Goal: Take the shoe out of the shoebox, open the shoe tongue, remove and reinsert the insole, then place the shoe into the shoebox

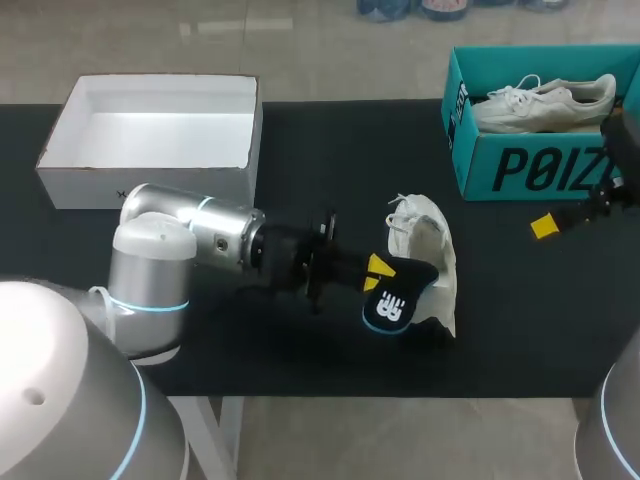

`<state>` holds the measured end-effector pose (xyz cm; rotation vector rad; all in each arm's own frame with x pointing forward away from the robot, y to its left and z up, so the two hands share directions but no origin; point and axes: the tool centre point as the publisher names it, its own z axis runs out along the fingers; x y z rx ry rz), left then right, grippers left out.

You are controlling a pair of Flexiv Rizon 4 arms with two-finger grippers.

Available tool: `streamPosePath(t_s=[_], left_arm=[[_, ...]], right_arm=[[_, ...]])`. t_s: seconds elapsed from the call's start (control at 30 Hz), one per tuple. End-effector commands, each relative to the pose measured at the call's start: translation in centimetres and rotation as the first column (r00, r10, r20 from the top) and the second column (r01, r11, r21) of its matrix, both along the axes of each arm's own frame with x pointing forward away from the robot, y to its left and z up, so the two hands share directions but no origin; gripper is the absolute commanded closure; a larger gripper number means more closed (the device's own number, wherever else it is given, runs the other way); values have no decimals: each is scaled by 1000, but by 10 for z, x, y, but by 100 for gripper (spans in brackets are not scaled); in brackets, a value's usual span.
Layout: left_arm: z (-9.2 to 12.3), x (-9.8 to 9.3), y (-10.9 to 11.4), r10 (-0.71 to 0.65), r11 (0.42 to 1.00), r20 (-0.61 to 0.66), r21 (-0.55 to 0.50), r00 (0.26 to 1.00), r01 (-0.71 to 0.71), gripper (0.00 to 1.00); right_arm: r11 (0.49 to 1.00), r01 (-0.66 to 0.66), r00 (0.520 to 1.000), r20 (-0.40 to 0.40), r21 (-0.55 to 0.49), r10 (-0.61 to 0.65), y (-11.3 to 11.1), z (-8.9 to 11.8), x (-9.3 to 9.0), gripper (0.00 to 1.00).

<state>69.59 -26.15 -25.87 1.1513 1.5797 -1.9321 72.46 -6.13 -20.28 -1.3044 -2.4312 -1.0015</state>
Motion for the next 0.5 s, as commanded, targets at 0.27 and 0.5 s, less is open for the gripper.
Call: streamPosePath(t_s=[0.27,0.5], left_arm=[[-23,22,-23,-49,999,-2,-10,999,49,100],[-27,29,-35,-61,998,-2,-1,998,61,100]], right_arm=[[1000,2,1000,2,-2,-2,0,-1,-2,0],[1000,2,1000,2,-2,-2,0,-1,-2,0]])
